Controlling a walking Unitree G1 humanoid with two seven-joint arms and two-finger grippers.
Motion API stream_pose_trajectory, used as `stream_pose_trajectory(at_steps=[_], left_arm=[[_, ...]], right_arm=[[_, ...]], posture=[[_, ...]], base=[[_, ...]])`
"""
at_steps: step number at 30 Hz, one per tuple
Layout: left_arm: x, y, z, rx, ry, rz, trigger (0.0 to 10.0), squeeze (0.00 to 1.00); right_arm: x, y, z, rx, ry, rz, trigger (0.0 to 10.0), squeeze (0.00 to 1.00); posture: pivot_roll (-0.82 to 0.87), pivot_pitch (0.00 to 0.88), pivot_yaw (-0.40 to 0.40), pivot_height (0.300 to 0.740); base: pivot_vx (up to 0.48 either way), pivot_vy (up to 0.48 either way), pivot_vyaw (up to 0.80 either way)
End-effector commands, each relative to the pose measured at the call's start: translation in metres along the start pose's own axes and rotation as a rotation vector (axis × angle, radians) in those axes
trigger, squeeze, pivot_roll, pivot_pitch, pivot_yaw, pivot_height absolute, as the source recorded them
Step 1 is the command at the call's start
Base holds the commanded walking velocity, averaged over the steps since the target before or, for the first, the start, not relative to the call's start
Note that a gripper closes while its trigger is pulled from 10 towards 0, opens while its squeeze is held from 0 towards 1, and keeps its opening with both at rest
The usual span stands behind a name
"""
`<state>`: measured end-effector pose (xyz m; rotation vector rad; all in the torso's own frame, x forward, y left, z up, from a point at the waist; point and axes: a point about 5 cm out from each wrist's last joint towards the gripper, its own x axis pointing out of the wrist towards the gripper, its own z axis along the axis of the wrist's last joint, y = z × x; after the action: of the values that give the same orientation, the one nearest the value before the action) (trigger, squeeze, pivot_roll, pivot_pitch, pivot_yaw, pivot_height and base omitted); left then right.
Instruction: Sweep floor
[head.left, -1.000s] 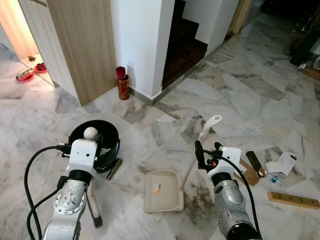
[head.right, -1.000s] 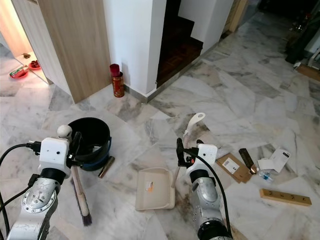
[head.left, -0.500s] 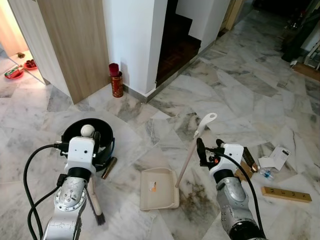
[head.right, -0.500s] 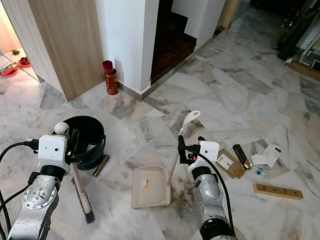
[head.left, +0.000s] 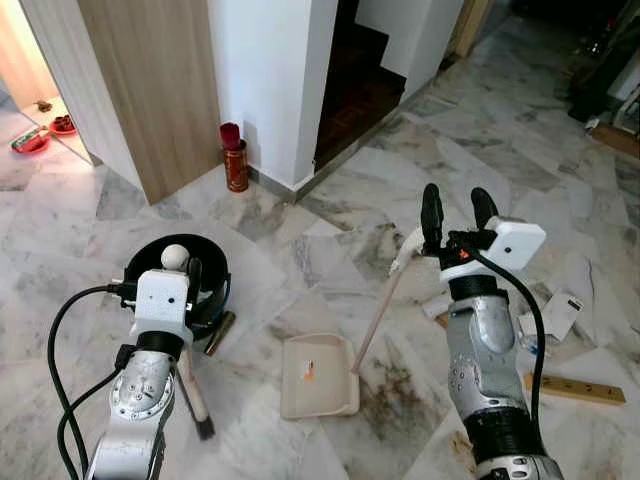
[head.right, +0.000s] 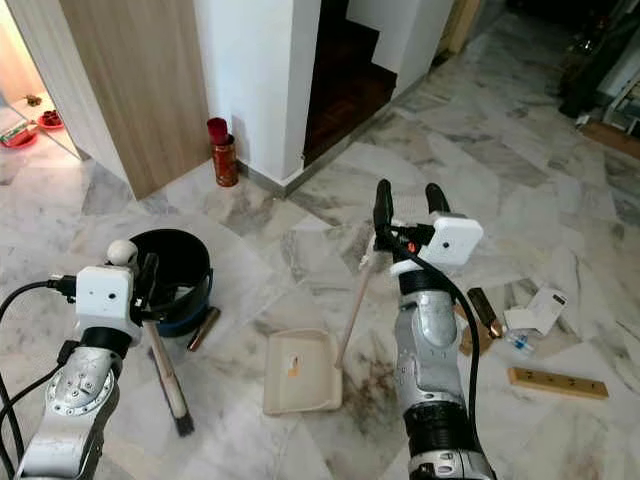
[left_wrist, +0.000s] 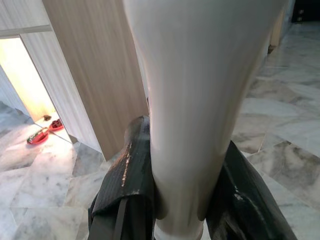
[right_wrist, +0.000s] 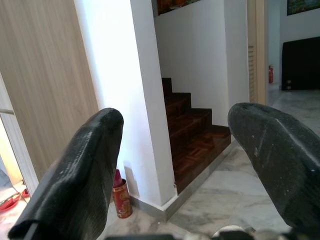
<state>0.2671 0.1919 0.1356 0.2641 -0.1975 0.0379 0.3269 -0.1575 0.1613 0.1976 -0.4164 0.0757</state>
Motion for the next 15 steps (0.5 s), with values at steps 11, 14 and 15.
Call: stream_pose_trajectory(at_steps=[11,14,15], left_arm=[[0.003,0.002,0.012,0.002,-0.073,0.022,10.0,0.00],[0.003,0.002,0.012,0.001,-0.075,0.025,10.0,0.00],[0.003,0.002,0.013,0.001,-0.076,0.025,10.0,0.00]], right_arm=[[0.011,0.012,0.023,-0.024,-0.054,0.044,10.0,0.00],[0.009,0.013,0.022,-0.020,-0.041,0.044,10.0,0.00],[0.009,0.013,0.021,-0.020,-0.038,0.045,10.0,0.00]], posture=[[0.14,0.080,-0.106,0.740],[0.14,0.081,-0.107,0.740],[0.14,0.081,-0.107,0.740]], base=[[0.084,0.000,0.00],[0.106,0.000,0.00],[0.322,0.000,0.00]])
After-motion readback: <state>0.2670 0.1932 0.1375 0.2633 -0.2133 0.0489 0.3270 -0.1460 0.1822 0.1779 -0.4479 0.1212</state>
